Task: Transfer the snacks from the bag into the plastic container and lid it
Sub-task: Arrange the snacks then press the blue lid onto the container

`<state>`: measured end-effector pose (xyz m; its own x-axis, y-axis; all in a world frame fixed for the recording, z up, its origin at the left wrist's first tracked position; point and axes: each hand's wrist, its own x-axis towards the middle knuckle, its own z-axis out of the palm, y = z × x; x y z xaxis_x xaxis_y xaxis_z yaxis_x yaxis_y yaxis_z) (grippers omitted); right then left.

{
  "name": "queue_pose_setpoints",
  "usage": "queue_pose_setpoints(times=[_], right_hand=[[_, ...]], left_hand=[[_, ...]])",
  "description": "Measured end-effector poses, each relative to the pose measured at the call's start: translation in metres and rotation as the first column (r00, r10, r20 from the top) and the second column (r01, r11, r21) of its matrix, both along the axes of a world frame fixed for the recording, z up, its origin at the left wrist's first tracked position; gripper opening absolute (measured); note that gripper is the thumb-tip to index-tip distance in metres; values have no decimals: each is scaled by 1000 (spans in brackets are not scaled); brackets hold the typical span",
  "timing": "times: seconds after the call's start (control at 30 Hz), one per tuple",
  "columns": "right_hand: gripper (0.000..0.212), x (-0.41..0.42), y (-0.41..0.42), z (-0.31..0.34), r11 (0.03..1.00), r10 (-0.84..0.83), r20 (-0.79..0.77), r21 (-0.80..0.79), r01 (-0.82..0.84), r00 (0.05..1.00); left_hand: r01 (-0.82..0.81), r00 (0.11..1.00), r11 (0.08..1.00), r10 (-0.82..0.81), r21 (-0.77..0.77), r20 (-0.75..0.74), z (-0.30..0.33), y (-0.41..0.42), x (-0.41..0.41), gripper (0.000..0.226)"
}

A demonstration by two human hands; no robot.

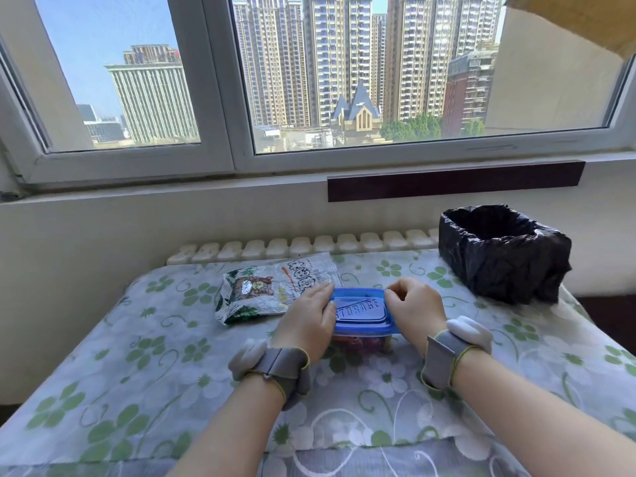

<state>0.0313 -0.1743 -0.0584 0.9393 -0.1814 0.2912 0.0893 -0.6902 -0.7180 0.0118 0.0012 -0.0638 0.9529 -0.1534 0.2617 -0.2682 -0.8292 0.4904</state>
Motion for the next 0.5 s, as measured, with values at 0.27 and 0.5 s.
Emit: queue_pose_setpoints(times=[0.27,0.5], right_hand=[[19,1,-1,-5,998,10,29,-63,-8,1000],[18,2,-1,-7,995,17,64,-100,-11,998]], left_hand=[[-13,999,999,14,-38,48,-4,0,-2,45],[-16,998,999,18,-39,60,-5,0,-2,45]])
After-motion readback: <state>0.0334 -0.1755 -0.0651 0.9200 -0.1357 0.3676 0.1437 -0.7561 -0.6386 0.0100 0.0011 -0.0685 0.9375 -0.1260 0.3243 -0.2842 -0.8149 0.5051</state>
